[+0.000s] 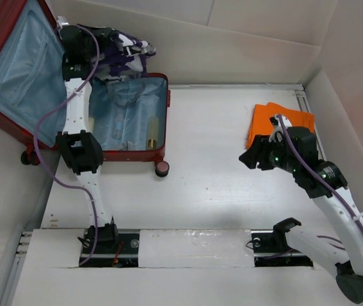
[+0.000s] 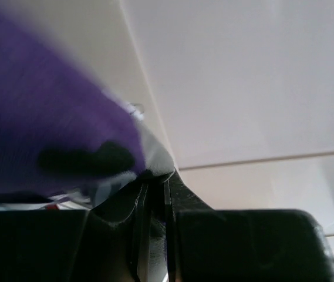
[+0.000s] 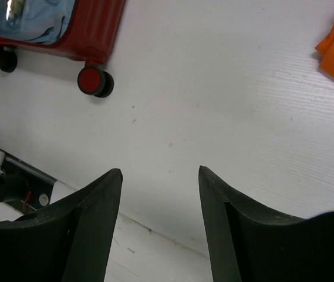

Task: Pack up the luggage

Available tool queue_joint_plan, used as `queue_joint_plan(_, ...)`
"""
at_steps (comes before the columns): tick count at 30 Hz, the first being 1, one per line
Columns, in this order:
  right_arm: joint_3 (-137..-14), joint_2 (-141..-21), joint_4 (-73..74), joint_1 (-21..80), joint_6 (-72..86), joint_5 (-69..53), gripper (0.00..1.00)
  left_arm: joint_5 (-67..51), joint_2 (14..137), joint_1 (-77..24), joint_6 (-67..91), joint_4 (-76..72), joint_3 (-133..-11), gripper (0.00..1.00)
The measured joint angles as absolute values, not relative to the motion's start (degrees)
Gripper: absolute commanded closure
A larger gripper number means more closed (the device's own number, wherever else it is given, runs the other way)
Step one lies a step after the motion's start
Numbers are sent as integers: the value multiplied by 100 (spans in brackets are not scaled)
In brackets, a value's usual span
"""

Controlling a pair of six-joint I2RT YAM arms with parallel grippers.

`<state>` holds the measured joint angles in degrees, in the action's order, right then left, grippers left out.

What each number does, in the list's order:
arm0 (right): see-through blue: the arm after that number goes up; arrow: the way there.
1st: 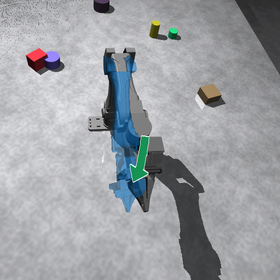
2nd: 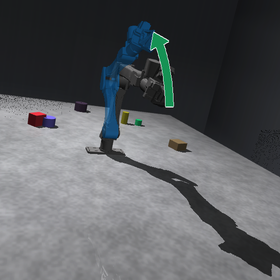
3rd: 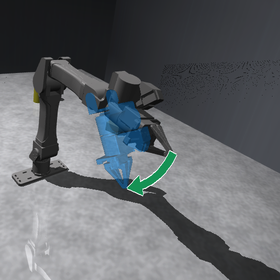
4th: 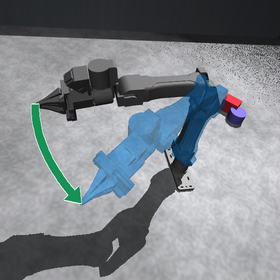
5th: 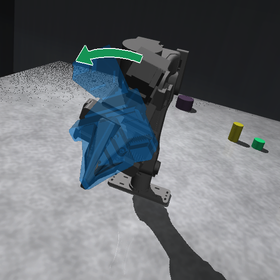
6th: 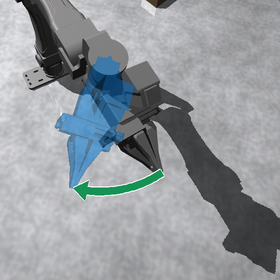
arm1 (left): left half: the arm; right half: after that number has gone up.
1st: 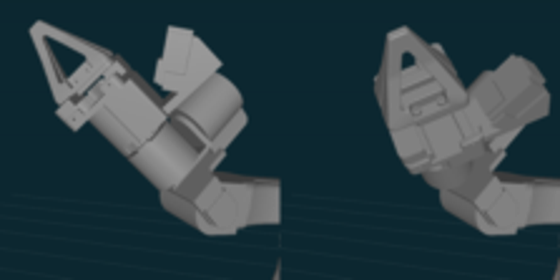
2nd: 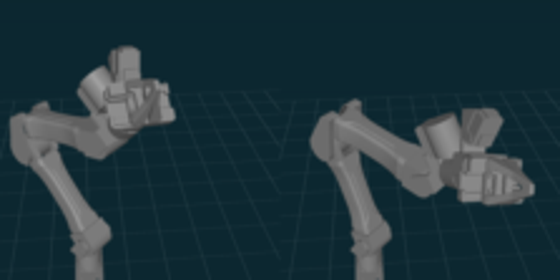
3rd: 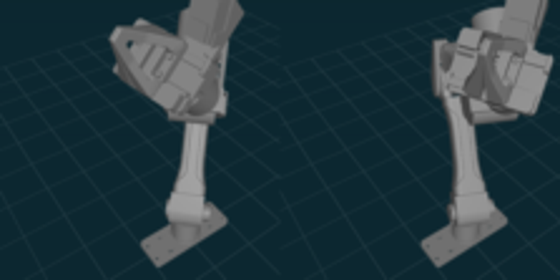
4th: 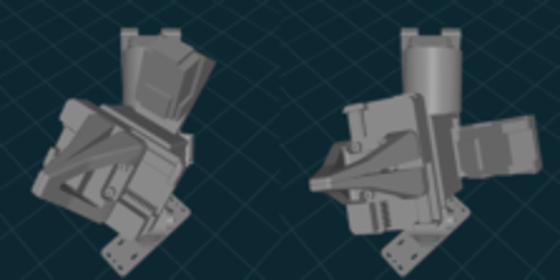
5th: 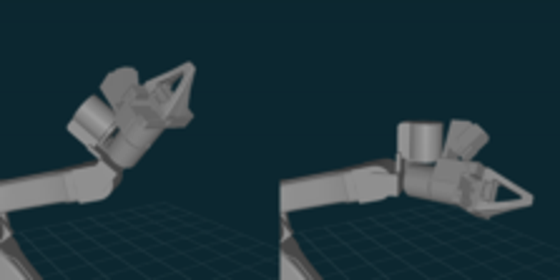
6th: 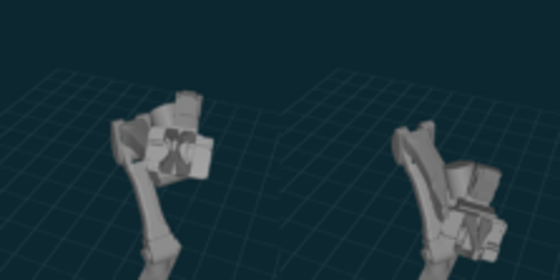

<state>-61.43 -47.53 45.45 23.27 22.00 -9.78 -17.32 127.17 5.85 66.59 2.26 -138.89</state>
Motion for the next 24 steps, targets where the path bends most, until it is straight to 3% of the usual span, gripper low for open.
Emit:
queue_joint_plan(5, -6141, -4998, 4366, 2327, 2237, -1142, 39, -1896, 12637, 648, 6781, -384, -13524, 100)
queue_joint_plan(10, -6058, -5127, 4082, 2327, 2300, -1315, 39, -1909, 10971, 563, 6840, -1667, -10055, 100)
queue_joint_plan(14, -5896, -5140, 3944, 2316, 2344, -1396, 39, -1828, 9697, 523, 6539, -1857, -7708, 100)
queue_joint_plan(24, -5714, -5308, 3894, 2189, 2351, -1402, 32, -1688, 7922, 499, 5728, -1966, -4639, 100)
